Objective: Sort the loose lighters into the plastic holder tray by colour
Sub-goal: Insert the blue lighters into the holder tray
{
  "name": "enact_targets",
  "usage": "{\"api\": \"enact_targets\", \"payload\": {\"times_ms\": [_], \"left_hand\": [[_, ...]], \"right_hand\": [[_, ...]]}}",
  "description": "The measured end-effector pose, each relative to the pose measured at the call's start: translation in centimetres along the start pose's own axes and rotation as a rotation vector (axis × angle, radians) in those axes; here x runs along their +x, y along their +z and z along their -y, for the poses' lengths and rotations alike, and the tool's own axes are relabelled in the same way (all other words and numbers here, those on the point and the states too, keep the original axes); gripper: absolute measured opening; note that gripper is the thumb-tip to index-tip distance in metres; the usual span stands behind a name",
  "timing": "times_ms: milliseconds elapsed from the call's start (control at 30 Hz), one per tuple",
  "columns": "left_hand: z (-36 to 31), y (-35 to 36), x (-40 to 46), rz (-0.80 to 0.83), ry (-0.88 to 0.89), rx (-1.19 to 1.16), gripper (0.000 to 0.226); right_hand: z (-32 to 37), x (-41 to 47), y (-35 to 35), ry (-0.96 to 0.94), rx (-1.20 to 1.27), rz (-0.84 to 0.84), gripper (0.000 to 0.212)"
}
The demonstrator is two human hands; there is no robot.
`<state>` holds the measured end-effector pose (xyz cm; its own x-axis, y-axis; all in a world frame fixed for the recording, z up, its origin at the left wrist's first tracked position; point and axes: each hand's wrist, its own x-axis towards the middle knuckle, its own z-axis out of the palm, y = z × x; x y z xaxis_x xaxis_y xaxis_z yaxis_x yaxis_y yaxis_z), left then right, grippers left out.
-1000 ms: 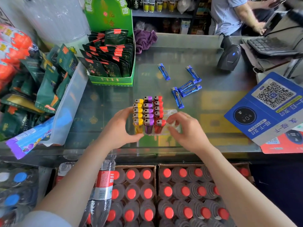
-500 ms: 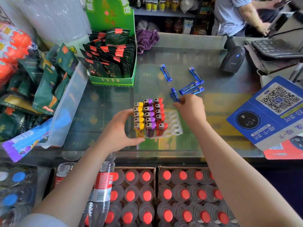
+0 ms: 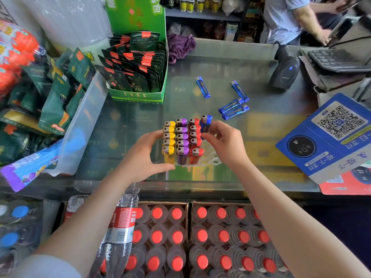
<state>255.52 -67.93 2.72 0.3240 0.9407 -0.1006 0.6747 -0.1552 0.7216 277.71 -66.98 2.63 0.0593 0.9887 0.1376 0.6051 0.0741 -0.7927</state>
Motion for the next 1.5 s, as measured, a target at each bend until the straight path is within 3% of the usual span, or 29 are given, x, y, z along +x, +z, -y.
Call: {"api": "enact_targets", "payload": {"times_ms": [333, 567, 700, 833, 933, 1100, 1367, 1500], "left_hand": [[0.2, 0.0, 0.2, 0.003, 0.029, 0.003, 0.077], [0.0, 0.4, 0.3, -0.01, 0.06, 0.052, 0.072], [-0.1, 0.5, 0.2, -0.017, 0.042, 0.045, 0.075], [0.0, 0.5, 0.3, -0.023, 0.039, 0.039, 0.076], [0.3, 0.5, 0.3, -0.026, 0.024, 0.032, 0.078], [0.7, 0.5, 0.6, -0.025, 0.036, 0.023, 0.081], [0.8, 0.4, 0.7, -0.027, 0.055, 0.024, 0.071], [0.9, 0.4, 0.8, -0.034, 0.058, 0.022, 0.071]], "right_hand": [[-1.1, 0.9, -0.7, -0.179, -0.177, 0.078, 0.01], [-1.6, 0.9, -0.2, -0.147, -0.126, 0.057, 0.013], [-1.7, 1.1, -0.9, -0.131, -0.156, 0.172, 0.013], [-1.3, 3.2, -2.5, -0.007, -0.092, 0.082, 0.036], [-0.7, 5.9, -1.7, 0.043, -0.078, -0.015, 0.033], [-0.9, 9.9, 0.5, 0.033, -0.19, -0.037, 0.031], [-1.1, 13.3, 1.9, 0.294, -0.369, -0.056, 0.026], [-0.5, 14.0, 2.3, 0.338, -0.413, -0.023, 0.025]]}}
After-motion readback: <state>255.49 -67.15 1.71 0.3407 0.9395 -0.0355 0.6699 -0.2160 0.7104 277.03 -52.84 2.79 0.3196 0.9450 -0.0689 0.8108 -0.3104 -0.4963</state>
